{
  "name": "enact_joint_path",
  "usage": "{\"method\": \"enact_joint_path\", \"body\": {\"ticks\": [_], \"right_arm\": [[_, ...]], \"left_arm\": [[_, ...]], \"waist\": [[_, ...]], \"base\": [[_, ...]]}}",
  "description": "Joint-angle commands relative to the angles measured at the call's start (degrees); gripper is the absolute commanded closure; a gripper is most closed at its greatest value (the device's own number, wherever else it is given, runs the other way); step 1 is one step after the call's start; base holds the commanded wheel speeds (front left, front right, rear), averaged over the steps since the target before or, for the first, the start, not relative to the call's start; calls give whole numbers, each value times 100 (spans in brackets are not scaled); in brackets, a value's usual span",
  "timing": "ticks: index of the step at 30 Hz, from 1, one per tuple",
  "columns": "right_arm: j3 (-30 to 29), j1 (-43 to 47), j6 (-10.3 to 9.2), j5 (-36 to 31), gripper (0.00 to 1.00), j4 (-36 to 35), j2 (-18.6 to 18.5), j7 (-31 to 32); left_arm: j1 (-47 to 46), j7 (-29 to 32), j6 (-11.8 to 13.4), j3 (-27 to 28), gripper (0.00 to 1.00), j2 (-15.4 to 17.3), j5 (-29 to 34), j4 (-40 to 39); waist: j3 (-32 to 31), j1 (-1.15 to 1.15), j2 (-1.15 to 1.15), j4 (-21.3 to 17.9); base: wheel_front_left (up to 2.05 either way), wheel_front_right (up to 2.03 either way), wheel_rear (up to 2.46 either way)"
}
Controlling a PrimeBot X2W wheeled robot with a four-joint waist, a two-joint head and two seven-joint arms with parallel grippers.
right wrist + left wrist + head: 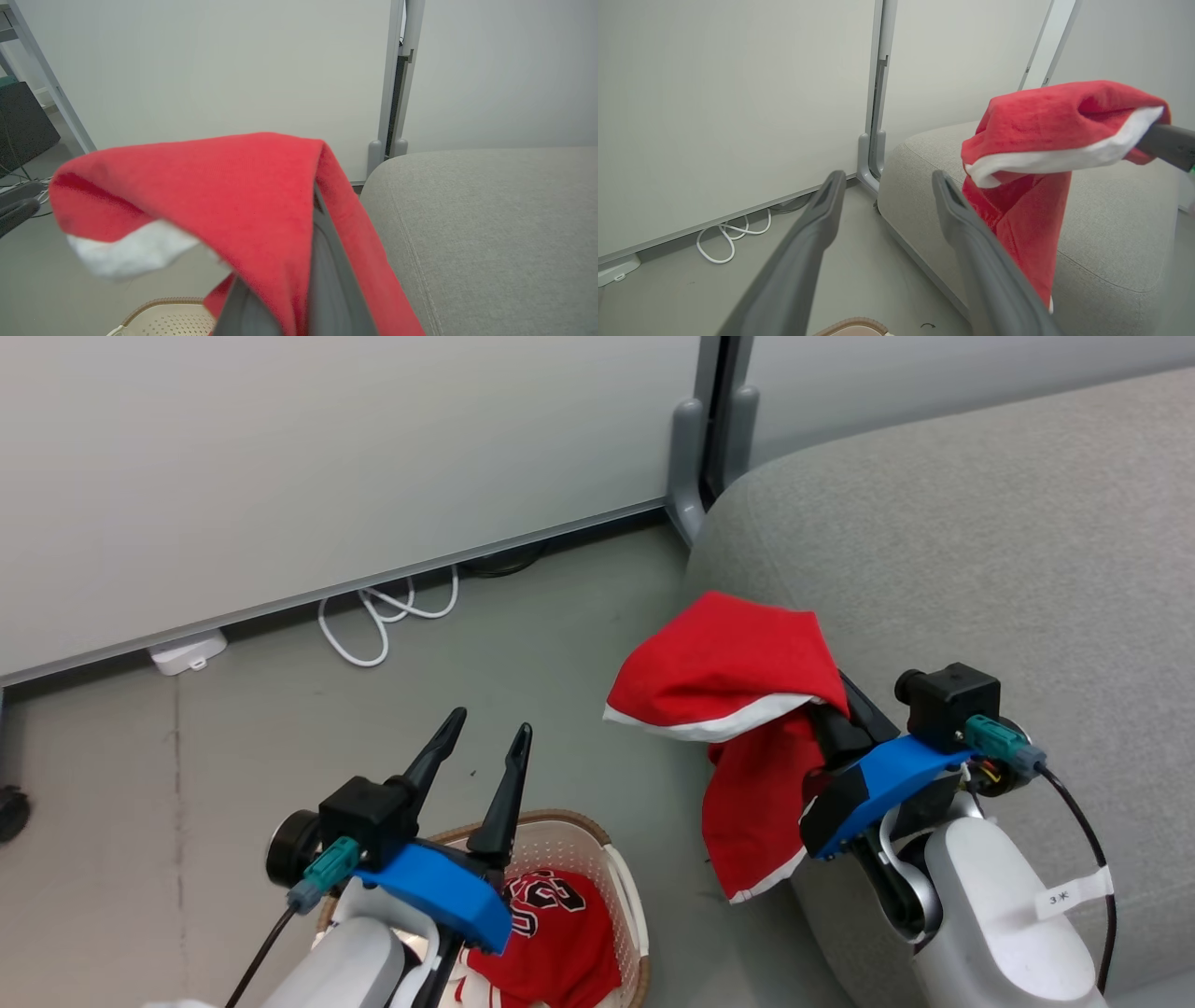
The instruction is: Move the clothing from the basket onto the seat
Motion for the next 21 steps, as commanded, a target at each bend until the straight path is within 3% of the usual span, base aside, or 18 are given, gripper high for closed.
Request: {"method": "enact_joint_path", "body": {"ticks": [1, 10, 21], "right_arm": [[-6, 88, 3, -19, 100, -73, -18, 10], [-24, 189, 3, 46, 100, -300, -17, 47], [-105, 385, 3, 156, 100, -385, -16, -17]], "left_arm": [[193, -14, -45, 180, 0, 37, 153, -174], [1041, -14, -254, 1217, 0, -105, 797, -739], [1183, -15, -473, 1757, 0, -284, 1256, -667]], "waist": [[36, 0, 0, -207], [164, 0, 0, -967], [258, 0, 0, -1604]], "base": [[0, 0, 0], [0, 0, 0], [0, 0, 0]]}}
